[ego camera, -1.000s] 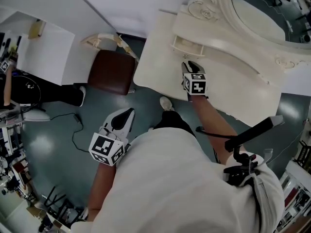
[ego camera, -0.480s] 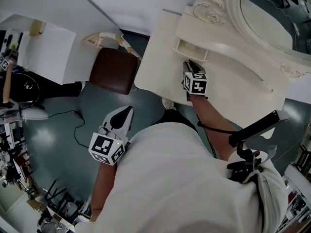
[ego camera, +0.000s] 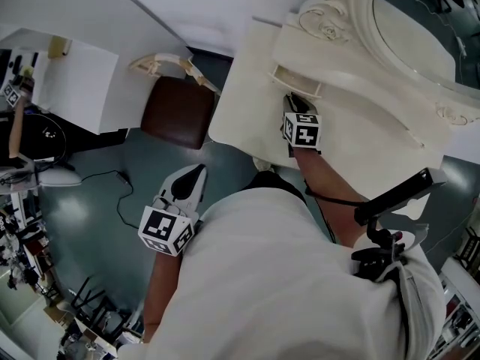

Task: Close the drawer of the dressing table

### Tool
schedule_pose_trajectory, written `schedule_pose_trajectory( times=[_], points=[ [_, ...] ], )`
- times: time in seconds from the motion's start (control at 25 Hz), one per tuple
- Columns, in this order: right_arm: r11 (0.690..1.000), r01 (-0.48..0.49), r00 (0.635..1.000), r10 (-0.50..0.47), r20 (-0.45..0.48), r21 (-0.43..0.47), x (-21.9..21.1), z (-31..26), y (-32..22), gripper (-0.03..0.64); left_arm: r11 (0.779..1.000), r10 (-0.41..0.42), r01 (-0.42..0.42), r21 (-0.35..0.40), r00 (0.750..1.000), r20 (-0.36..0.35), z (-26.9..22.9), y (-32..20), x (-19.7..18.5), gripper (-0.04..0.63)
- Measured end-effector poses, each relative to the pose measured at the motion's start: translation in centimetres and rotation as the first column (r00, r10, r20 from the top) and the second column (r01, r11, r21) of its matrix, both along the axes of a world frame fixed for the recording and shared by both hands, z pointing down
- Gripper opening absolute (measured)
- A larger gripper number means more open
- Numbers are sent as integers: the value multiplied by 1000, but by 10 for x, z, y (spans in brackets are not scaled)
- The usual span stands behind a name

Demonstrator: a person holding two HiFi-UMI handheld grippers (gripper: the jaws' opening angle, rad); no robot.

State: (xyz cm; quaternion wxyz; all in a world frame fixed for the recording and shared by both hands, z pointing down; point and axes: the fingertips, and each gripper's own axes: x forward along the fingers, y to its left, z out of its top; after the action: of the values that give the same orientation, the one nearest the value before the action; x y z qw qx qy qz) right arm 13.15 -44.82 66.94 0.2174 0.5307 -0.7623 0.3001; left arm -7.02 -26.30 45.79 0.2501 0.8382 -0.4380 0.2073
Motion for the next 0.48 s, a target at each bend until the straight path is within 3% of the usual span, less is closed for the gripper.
schedule_pose_trajectory(
  times=[0.48],
  points=[
    [1000,8,1000,-8,-21,10,2,-7,-6,69,1000,0,0,6,1000,1,-5,-6,-5,3]
  ],
)
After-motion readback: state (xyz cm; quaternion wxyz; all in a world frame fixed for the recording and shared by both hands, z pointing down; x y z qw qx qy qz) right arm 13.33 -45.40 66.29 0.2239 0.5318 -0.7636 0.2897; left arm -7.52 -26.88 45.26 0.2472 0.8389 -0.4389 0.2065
